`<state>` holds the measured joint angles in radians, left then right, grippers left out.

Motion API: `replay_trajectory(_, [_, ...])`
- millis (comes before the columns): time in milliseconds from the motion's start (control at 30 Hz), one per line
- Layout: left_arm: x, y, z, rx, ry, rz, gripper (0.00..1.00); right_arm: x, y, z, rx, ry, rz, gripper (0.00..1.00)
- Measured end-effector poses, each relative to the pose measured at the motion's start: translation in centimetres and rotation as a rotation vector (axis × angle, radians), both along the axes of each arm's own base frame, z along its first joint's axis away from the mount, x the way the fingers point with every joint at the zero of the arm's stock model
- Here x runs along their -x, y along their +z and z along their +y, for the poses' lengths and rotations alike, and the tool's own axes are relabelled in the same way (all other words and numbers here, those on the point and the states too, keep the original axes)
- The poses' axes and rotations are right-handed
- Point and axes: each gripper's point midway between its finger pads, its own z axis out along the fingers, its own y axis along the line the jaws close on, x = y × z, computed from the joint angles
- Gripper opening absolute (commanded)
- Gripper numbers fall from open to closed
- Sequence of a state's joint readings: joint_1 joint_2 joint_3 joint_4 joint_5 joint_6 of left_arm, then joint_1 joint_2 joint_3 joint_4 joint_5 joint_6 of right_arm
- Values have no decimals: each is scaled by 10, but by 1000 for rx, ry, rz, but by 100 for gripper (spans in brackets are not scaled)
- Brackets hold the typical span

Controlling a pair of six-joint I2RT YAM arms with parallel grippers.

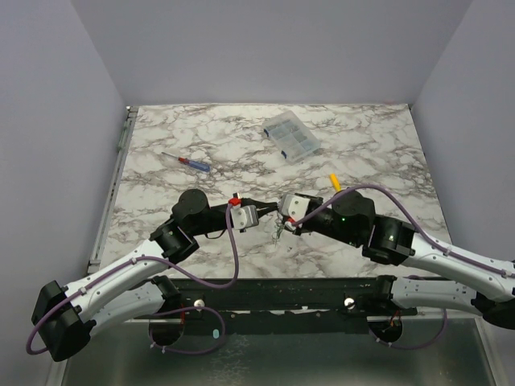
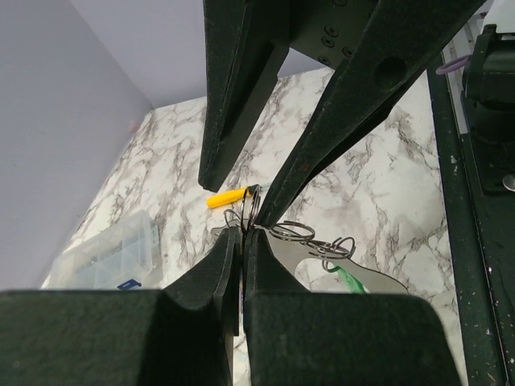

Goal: Put the keys on the keyring

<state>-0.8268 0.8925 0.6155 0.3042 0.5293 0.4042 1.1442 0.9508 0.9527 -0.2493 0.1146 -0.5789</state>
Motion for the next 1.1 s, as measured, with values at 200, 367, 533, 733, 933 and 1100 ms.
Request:
replay_trajectory(200, [0,0,0,0,0,0,0,-2,-2,0,11,-7,-5,24])
replay_trajectory(367, [-1,0,0,0,4,-1,0,-4,-4,0,21,-14,-10,21])
replay_trajectory(533, [-2,0,1,0,14,-1,0,-5,-5,0,28,-18,-12,1])
replay_trajectory(733, [-5,-1,2,-4,27,3,0,-5,-8,0,37,-20,-14,1])
replay_trajectory(933, [-4,1,3,-1,29,-5,33,-6,-6,-1,25,-24,-21,1])
replay_trajectory(1100, [-2,12,5,27,27,-37,49,-4,-2,-11,-4,-38,-37,0])
